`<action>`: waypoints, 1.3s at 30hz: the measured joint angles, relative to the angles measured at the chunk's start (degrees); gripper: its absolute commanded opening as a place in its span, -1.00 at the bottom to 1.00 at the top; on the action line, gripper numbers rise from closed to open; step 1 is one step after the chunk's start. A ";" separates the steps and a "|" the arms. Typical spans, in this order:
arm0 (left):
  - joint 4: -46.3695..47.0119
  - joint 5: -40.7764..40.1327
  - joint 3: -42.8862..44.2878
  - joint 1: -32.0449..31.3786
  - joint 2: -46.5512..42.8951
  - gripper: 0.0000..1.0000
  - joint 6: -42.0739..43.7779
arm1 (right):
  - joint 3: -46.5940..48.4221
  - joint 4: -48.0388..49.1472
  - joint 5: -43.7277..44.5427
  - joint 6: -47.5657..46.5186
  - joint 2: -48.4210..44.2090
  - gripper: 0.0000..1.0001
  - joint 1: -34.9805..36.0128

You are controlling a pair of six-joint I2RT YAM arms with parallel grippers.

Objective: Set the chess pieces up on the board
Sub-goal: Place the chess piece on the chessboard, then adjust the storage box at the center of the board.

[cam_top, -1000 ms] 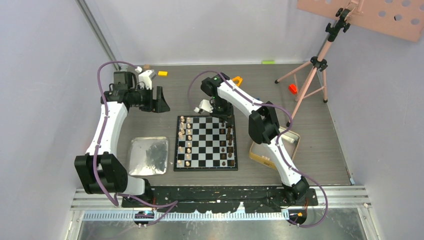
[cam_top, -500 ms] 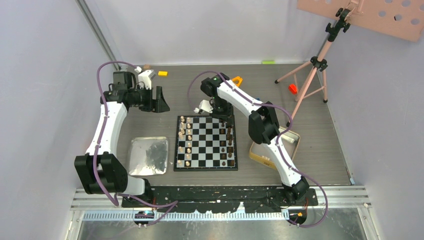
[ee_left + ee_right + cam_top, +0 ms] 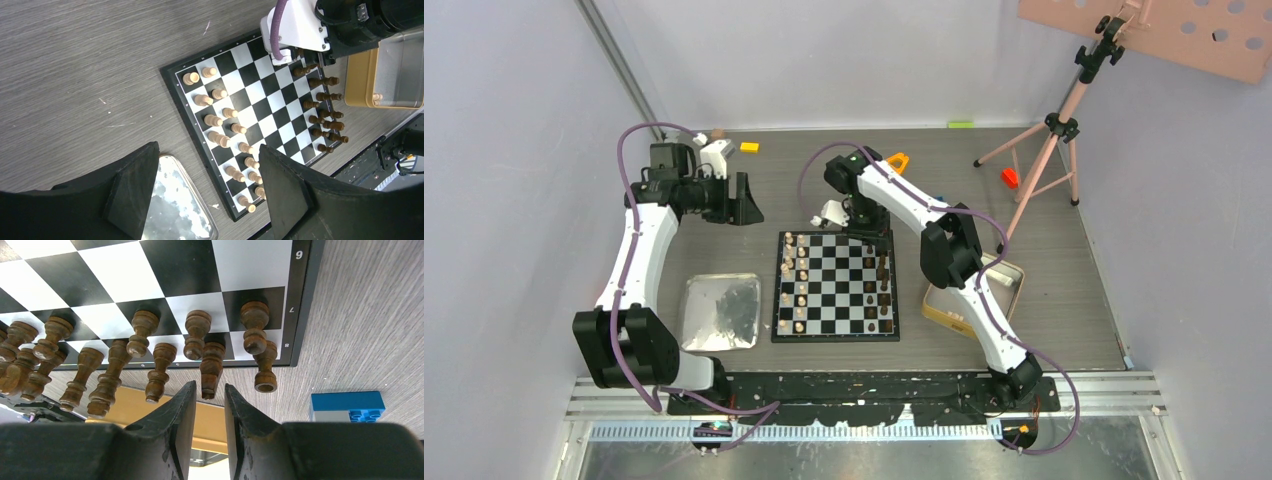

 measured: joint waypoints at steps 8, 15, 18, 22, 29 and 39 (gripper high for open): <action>0.00 0.15 0.00 0.00 -0.22 0.55 0.00 | -0.11 0.11 -1.20 1.14 -2.21 -0.18 -0.42; -1.01 0.11 0.66 0.02 -0.37 0.60 0.66 | -8.46 0.74 -5.66 2.34 -15.34 -0.08 -2.80; -1.84 0.11 2.08 0.04 -0.37 0.62 1.55 | -15.52 0.48 -7.30 2.97 -22.82 0.01 -5.31; -1.99 0.13 2.91 0.15 -0.70 0.65 1.79 | -27.96 3.13 -9.60 3.39 -32.39 0.07 -12.57; -2.03 0.46 2.91 0.24 -1.07 0.66 1.77 | -46.49 14.08 -10.29 3.85 -39.69 0.10 -30.32; -2.01 0.57 2.91 0.24 -1.07 0.66 1.75 | -54.14 26.73 -9.57 3.08 -39.15 0.10 -34.84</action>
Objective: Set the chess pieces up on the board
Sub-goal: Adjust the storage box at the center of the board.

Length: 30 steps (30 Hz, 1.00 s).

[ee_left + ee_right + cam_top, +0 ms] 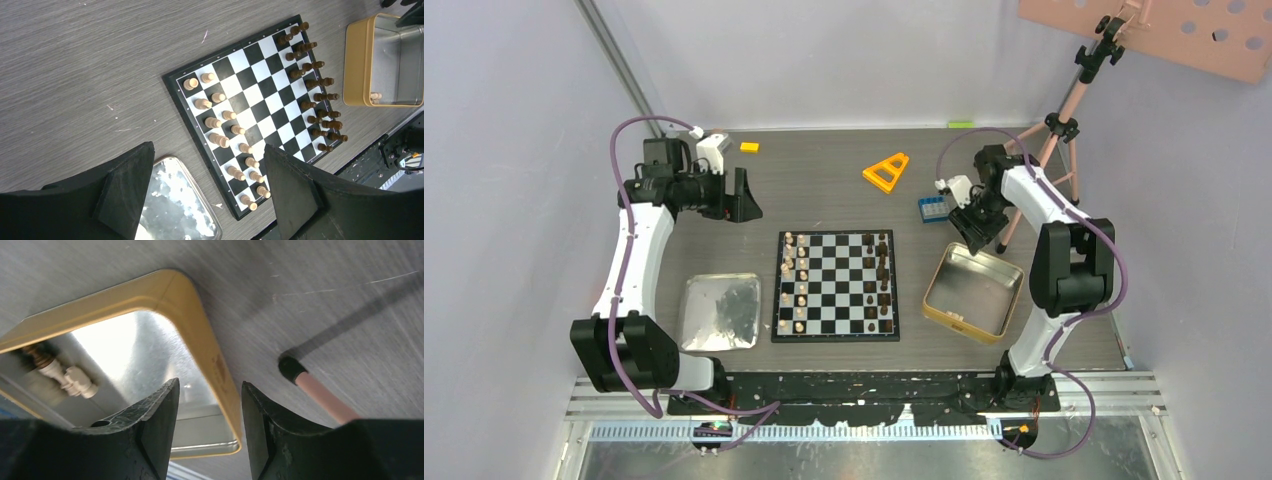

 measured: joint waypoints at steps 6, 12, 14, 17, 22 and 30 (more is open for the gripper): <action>0.00 0.02 0.00 0.00 0.00 0.67 0.00 | -0.44 4.20 0.59 -0.39 2.82 -0.10 -1.84; 0.11 0.68 0.00 0.00 0.42 0.67 -0.02 | -2.67 5.64 0.79 0.59 3.80 -0.52 -3.41; 0.22 1.01 0.00 0.00 0.66 0.67 -0.07 | -2.84 5.90 0.66 1.49 3.80 -0.60 -4.28; 0.46 1.70 0.00 0.00 0.76 0.67 -0.17 | -3.17 6.62 0.72 4.31 3.65 -0.77 -6.01; 1.33 2.64 -0.22 0.00 0.76 0.67 -0.22 | -5.51 8.09 2.05 11.63 1.99 -0.88 -7.56; 1.66 3.26 -1.31 0.00 0.76 0.68 -0.15 | -11.21 8.04 4.28 21.18 -3.54 -0.81 -7.96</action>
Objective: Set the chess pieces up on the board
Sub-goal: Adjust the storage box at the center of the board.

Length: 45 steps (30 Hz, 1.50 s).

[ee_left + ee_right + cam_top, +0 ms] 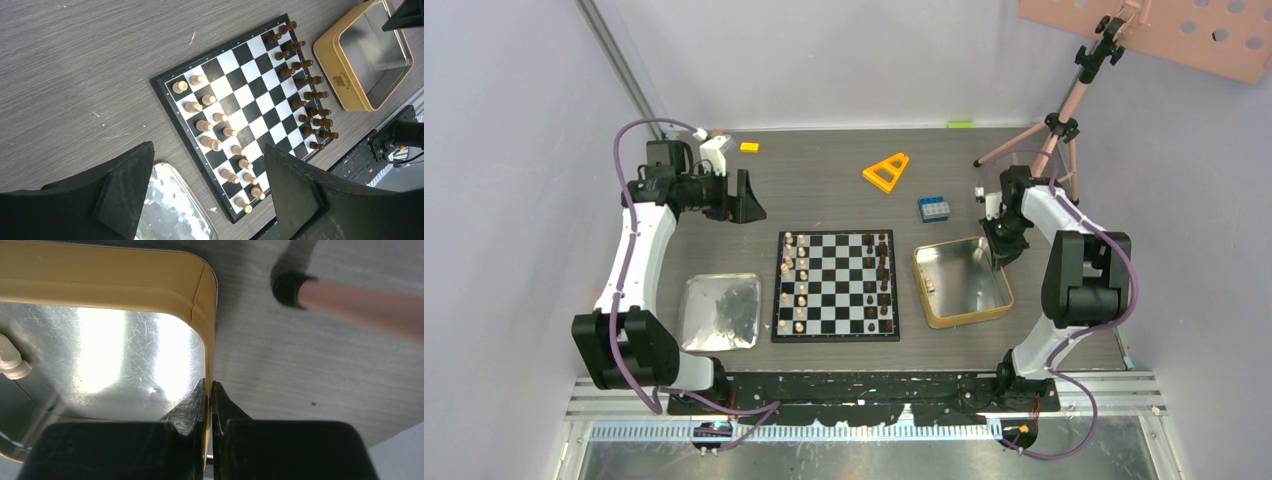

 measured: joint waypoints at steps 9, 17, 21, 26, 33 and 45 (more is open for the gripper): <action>-0.02 -0.07 -0.20 0.00 0.92 0.68 0.11 | -5.55 -1.60 0.79 4.48 -9.97 0.04 -0.87; -0.13 -0.17 0.26 0.00 4.39 0.69 0.50 | -5.09 -0.87 -4.81 -8.37 -16.02 0.30 -0.35; -0.15 -0.22 1.77 0.00 5.49 0.69 1.40 | -4.17 0.50 -6.71 -18.75 -13.42 0.33 0.92; -0.13 -0.26 3.17 0.00 6.21 0.70 2.80 | -0.94 3.19 -7.63 -28.96 -7.21 0.33 2.64; -0.42 -1.18 3.37 0.00 7.93 0.70 4.63 | 2.99 4.59 -7.52 -38.23 0.35 0.04 7.52; -1.60 -2.25 5.33 0.00 11.39 0.71 5.86 | 0.20 3.91 -2.82 -40.28 0.74 -0.51 5.88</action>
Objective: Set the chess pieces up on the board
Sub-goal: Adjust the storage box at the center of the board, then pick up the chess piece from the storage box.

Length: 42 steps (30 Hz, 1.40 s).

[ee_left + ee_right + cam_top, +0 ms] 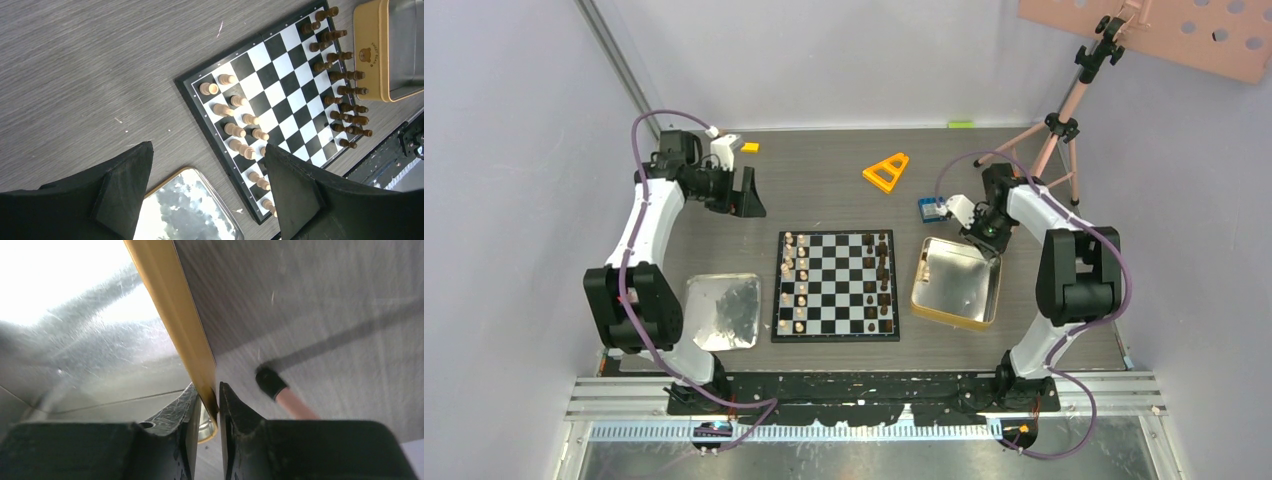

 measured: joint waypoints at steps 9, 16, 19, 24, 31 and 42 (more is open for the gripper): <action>-0.52 0.17 1.46 0.00 2.27 0.72 -0.04 | -3.10 -1.14 2.78 6.47 -3.82 -0.04 -4.04; -0.50 0.55 1.46 0.00 2.51 0.73 -0.28 | 0.83 -2.36 -7.39 12.63 -8.50 0.05 -4.15; -0.42 0.57 1.46 0.00 2.51 0.73 -0.66 | 1.22 -2.43 -13.20 14.29 -10.69 0.09 -2.93; -0.17 1.16 1.46 0.00 2.51 0.74 -1.55 | -0.44 0.02 -19.76 17.75 -10.88 0.13 3.56; 0.33 2.05 1.42 0.00 2.51 0.75 -1.77 | -7.23 7.26 -22.84 21.03 -7.78 0.16 10.54; 1.73 2.03 0.26 0.00 2.16 0.75 -1.84 | -12.15 15.56 -22.67 20.63 -4.63 0.18 12.35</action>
